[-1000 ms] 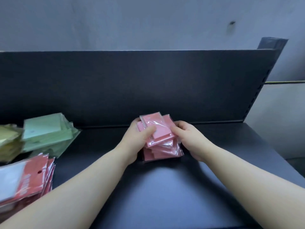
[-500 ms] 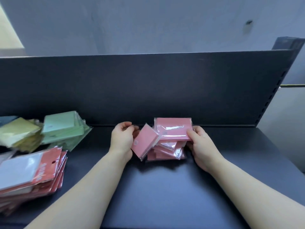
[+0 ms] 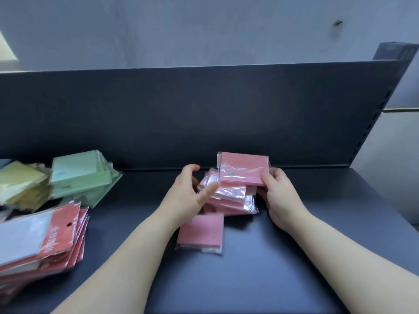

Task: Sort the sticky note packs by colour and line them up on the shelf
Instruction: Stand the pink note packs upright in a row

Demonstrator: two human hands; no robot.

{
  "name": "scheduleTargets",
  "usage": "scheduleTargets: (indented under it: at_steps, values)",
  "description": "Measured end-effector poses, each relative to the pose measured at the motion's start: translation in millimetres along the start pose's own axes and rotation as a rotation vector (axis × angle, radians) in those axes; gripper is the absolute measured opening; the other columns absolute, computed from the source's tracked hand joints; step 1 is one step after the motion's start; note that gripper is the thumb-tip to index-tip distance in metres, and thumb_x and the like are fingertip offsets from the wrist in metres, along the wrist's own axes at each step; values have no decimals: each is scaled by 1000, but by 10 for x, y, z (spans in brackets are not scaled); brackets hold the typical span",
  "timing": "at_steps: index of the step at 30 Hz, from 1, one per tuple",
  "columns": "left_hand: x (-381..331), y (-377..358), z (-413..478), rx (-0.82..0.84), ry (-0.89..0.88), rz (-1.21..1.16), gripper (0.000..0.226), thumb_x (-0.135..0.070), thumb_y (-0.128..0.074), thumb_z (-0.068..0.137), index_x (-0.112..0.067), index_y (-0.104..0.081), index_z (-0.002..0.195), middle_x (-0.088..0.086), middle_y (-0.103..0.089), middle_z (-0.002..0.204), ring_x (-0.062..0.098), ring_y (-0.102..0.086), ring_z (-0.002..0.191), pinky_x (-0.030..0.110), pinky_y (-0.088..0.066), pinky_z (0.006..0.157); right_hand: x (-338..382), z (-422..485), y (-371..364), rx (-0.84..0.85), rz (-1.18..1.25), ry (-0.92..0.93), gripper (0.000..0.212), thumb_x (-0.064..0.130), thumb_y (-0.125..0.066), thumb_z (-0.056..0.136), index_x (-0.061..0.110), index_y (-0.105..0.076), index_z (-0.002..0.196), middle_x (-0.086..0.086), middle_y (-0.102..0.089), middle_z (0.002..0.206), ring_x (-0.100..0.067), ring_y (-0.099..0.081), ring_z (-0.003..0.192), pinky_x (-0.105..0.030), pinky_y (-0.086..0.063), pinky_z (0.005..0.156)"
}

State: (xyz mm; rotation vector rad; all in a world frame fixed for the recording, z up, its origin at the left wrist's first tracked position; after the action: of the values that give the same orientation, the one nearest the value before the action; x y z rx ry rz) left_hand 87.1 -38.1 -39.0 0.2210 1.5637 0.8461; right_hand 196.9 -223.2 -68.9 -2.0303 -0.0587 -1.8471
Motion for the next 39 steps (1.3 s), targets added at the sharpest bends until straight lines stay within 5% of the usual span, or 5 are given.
scheduleTargets:
  at_steps: [6, 14, 24, 32, 39]
  values:
    - [-1, -70, -114, 267, -83, 291, 130, -57, -83, 58, -50, 12, 146, -8, -31, 141, 12, -51, 114, 27, -42, 98, 24, -12, -2, -1, -38, 13, 14, 18, -46, 100, 6, -53, 104, -10, -67, 107, -23, -67, 99, -40, -50, 95]
    - [-166, -160, -81, 112, -297, 191, 86, -52, -66, 82, -36, -17, 152, -14, -19, 154, 7, -18, 142, 21, -21, 111, 66, -56, 4, 43, -114, 43, 13, 21, -61, 79, 10, -59, 86, -10, -65, 91, -23, -61, 87, -41, -46, 86]
    - [-165, -72, -65, 2, -294, 77, 61, -40, -69, 84, -40, -44, 139, -15, -43, 134, 2, -39, 127, 17, -32, 102, 127, 7, 164, -96, 84, 11, 47, -7, -51, 89, 12, -38, 129, -9, -63, 102, -23, -65, 88, -38, -50, 86]
    - [-71, -83, -39, -76, -50, -90, 69, -45, -72, 80, -27, -43, 140, -13, -49, 128, 6, -50, 117, 23, -39, 97, 141, -11, 137, 23, 77, -78, 32, -7, -47, 91, 10, -44, 117, -6, -60, 100, -15, -64, 70, -29, -53, 63]
    - [76, -74, -1, -79, 149, -435, 22, -18, -72, 81, -20, -67, 102, 1, -75, 91, 20, -72, 87, 47, -54, 90, 141, 14, 229, -81, 129, -86, 17, -1, -46, 93, 16, -43, 94, -6, -60, 90, -14, -60, 62, -27, -43, 50]
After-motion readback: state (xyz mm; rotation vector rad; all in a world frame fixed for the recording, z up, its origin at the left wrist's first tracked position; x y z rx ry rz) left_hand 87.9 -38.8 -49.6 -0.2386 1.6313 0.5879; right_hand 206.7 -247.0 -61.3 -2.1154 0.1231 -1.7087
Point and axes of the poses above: each hand's wrist, its own z-axis towards the middle knuckle, its own y-axis out of the back of the hand, x = y × z, the point moved 6 cm from there along z, towards the middle knuckle
